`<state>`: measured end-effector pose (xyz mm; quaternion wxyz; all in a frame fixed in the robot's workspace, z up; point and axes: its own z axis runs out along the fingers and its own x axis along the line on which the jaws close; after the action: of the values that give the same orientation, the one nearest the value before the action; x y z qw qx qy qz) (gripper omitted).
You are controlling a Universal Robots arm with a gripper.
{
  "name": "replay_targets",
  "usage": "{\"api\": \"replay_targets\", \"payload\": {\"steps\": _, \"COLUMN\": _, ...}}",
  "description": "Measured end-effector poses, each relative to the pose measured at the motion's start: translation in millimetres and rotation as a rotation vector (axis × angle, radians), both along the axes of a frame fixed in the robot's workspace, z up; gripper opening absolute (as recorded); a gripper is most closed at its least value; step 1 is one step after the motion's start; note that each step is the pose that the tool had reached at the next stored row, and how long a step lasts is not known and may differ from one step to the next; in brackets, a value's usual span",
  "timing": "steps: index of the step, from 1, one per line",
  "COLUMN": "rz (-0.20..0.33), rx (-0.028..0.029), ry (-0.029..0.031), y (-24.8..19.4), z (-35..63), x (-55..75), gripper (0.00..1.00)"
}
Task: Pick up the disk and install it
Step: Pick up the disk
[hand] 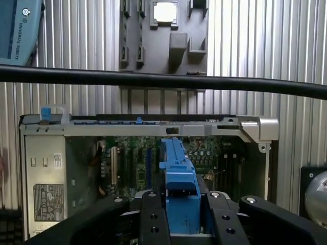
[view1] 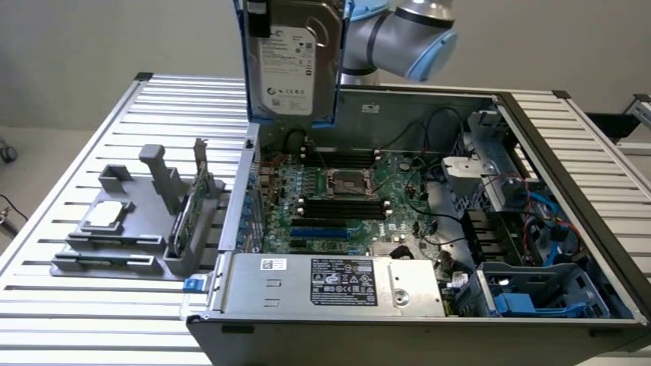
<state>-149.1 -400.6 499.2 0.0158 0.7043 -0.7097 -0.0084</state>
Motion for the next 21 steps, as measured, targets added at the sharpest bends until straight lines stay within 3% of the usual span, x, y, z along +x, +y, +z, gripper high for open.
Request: {"api": "replay_targets", "payload": {"steps": 21, "rz": 0.000, "rx": 0.0000, "ry": -0.0139, "y": -43.2, "z": -15.9, "x": 71.5, "gripper": 0.33}}
